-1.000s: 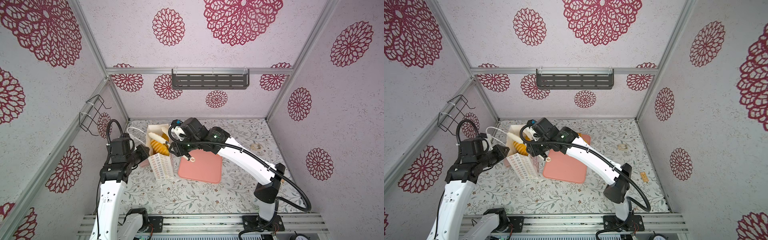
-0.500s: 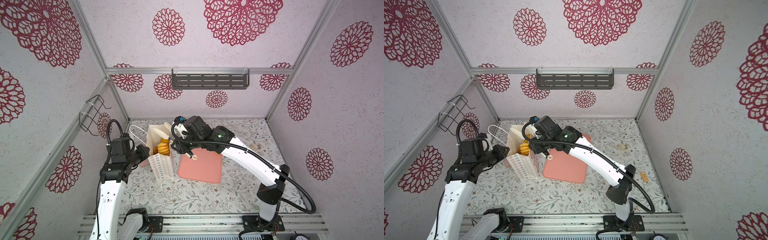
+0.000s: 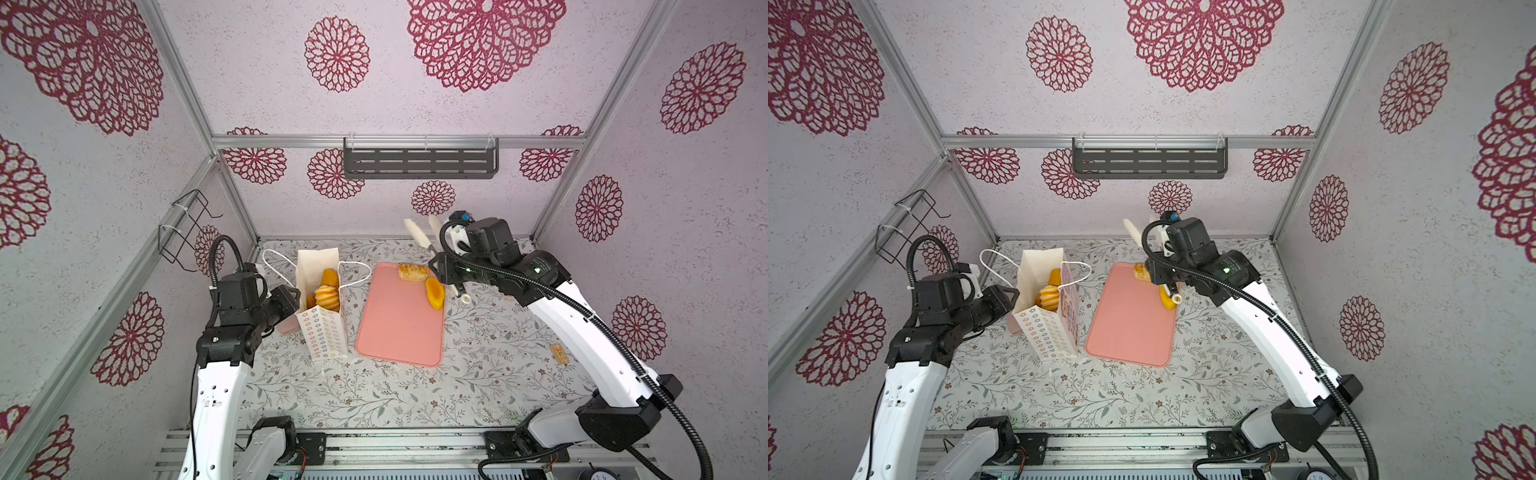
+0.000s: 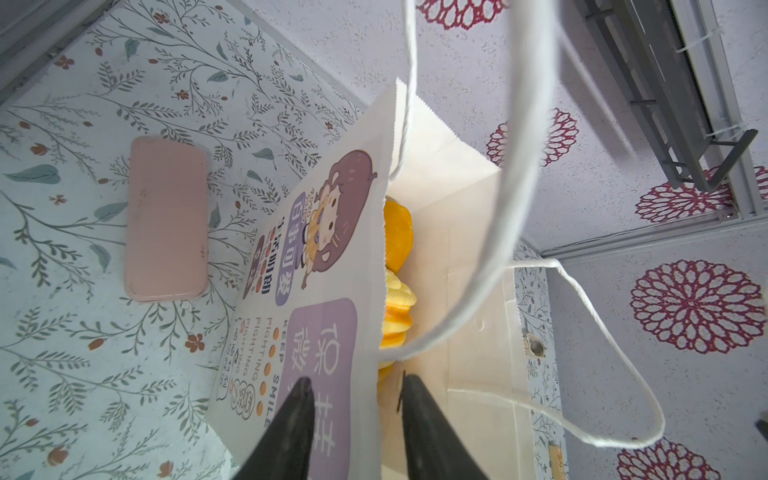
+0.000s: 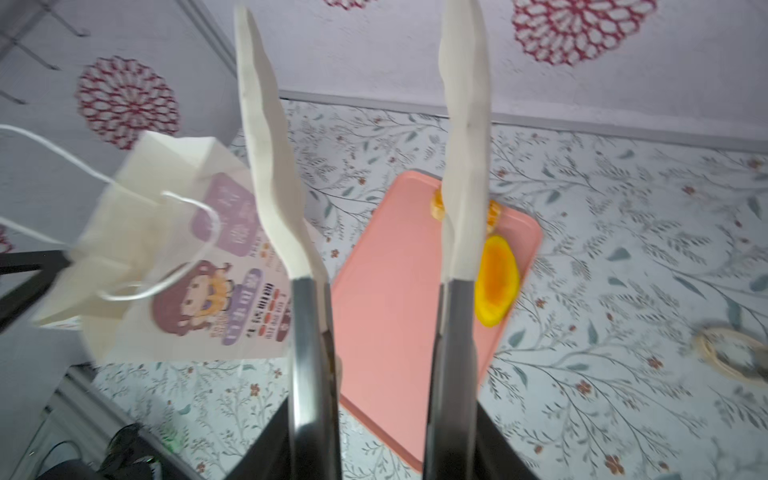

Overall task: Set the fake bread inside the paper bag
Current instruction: 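Swing the empty tongs back toward the yellow pastry on the tray, then lower the tongs around the yellow mango-shaped pastry and pinch it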

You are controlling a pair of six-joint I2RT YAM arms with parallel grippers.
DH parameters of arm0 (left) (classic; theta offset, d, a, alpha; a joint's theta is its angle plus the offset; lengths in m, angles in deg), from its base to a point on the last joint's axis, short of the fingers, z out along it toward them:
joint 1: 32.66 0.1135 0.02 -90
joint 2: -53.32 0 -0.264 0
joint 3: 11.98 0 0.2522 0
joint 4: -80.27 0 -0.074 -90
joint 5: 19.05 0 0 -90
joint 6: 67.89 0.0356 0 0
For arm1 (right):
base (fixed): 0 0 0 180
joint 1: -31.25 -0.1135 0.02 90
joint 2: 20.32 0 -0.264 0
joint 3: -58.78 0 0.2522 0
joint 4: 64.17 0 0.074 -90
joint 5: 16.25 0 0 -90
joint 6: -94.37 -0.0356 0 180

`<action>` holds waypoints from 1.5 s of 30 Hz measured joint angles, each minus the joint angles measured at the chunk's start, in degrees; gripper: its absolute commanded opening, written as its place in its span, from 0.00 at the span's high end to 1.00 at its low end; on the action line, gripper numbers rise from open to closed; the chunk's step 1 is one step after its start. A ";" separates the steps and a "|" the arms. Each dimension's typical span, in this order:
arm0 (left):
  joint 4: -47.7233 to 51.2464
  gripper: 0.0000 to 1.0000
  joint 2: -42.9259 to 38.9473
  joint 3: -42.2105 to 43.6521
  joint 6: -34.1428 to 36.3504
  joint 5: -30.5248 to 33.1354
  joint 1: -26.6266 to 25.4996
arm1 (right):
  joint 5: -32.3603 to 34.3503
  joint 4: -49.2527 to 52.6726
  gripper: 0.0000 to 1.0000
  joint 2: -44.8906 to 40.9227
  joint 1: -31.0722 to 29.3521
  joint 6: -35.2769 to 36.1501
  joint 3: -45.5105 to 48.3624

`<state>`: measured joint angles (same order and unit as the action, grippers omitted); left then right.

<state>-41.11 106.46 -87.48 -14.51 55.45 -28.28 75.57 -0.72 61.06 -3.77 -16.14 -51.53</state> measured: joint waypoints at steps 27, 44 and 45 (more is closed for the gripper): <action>-0.02 0.49 -0.68 0.20 0.07 -0.26 0.00 | -3.10 -1.84 0.37 15.34 9.53 3.96 16.59; -0.68 0.48 -0.68 1.57 0.09 -0.55 0.00 | -3.67 -1.90 0.38 21.81 10.56 4.72 13.09; -0.68 0.49 -0.68 1.57 0.09 -0.55 0.00 | -3.67 -1.92 0.38 22.05 10.58 4.90 13.03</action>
<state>-41.79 105.78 -85.90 -14.42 54.90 -28.28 71.90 -2.64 83.12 6.81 -11.24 -38.51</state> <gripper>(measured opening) 0.516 0.620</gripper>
